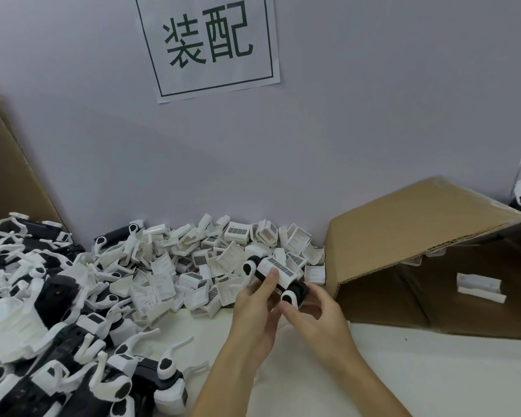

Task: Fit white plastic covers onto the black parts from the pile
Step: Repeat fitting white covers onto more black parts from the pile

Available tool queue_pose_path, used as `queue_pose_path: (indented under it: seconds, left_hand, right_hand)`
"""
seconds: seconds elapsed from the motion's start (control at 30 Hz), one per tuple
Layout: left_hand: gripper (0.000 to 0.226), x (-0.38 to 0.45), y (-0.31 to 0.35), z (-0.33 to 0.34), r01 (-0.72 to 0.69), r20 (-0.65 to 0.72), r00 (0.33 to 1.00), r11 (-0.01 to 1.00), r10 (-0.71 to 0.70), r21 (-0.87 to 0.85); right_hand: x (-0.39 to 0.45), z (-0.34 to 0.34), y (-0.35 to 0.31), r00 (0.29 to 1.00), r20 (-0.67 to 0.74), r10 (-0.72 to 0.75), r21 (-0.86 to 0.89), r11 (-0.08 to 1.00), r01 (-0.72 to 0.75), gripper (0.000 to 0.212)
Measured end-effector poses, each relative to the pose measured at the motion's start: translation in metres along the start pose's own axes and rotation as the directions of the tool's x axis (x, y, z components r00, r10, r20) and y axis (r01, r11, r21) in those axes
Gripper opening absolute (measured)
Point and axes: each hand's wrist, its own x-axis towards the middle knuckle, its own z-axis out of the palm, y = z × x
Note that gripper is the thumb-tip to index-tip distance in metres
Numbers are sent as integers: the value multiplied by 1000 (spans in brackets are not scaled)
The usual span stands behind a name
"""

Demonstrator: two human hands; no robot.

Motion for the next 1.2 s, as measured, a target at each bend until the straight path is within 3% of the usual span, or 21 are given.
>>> queue_pose_path:
  seconds: [0.17,0.4,0.57,0.73,0.8,0.9,0.97,1.07,1.2]
  left_hand:
    - [30,-2,-2,2,-9,-42,999,998,11,61]
    - [13,1,-3,1,-19,13,1000,995,18,94]
    - [22,3,-2,-1,-52,-7,999,990,53,133]
    - [18,3,5,-9,-104,47,994,984,98,146]
    - [20,3,9,-14,-184,101,982,926,159,329]
    - [19,1,12,-19,-280,198,959,748,201,601]
    - [27,-1,15,-20,-333,313,937,672,156,662]
    - [34,-5,13,-18,-406,469,883,558,35,723]
    - [37,-3,9,-17,-440,496,868,475,8,762]
  right_hand:
    - [1,0,-1,999,37,-2,42,999,0,26]
    - [0,-1,-1,999,-27,-25,9,1000,25,19]
    - [-1,-2,0,1000,13,-19,14,1000,19,17]
    - [-2,3,-2,990,139,-27,-82,996,39,49]
    - [-3,5,-4,993,115,5,-115,993,8,74]
    - [-2,3,-9,999,31,23,-60,998,-22,104]
    - [-2,1,-14,1000,19,-13,0,1000,13,99]
    - [-1,-2,-15,998,-3,-57,109,992,57,60]
    - [-2,-4,-13,996,-59,-65,176,982,75,33]
